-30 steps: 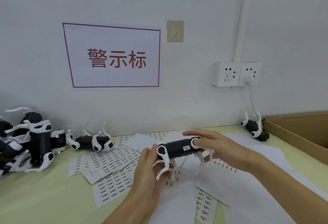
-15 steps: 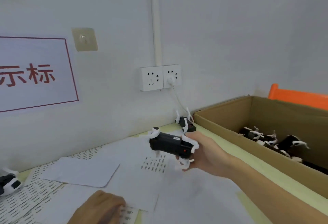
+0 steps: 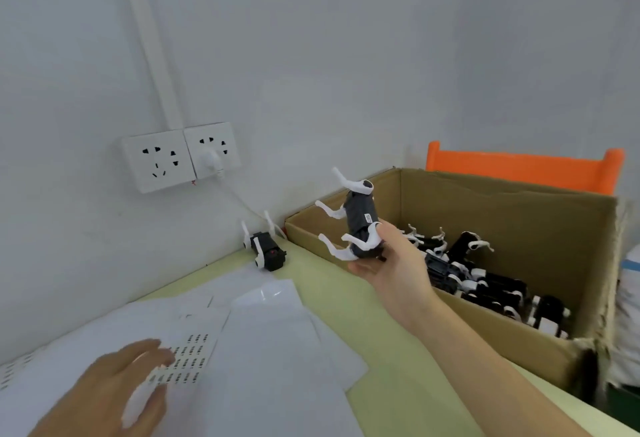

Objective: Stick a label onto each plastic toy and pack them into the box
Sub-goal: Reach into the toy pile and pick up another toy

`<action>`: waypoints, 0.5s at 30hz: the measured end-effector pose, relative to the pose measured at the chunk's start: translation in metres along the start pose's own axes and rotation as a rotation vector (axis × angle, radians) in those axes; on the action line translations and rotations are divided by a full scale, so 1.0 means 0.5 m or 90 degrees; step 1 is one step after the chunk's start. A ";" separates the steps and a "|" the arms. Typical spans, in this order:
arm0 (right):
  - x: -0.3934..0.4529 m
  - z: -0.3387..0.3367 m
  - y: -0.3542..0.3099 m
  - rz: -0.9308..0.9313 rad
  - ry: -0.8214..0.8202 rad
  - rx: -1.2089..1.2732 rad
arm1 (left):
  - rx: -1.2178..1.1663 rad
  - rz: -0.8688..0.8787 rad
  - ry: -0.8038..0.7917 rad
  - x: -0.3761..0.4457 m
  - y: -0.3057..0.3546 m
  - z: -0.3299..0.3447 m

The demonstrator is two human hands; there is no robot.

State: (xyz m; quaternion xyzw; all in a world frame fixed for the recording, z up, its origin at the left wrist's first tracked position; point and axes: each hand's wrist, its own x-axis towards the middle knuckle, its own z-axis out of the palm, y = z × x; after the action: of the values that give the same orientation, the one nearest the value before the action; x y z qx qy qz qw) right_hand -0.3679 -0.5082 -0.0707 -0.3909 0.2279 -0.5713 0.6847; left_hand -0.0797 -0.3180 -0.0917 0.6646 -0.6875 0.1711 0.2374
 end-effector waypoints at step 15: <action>0.175 -0.200 -0.195 0.090 0.008 -0.680 | 0.059 -0.255 -0.386 0.096 0.128 0.096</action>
State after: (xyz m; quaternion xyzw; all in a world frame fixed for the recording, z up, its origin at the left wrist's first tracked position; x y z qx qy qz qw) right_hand -0.4812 -0.6238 -0.0405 -0.6650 0.5169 -0.3305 0.4259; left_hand -0.1486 -0.3810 -0.0998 0.8166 -0.5745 -0.0523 0.0210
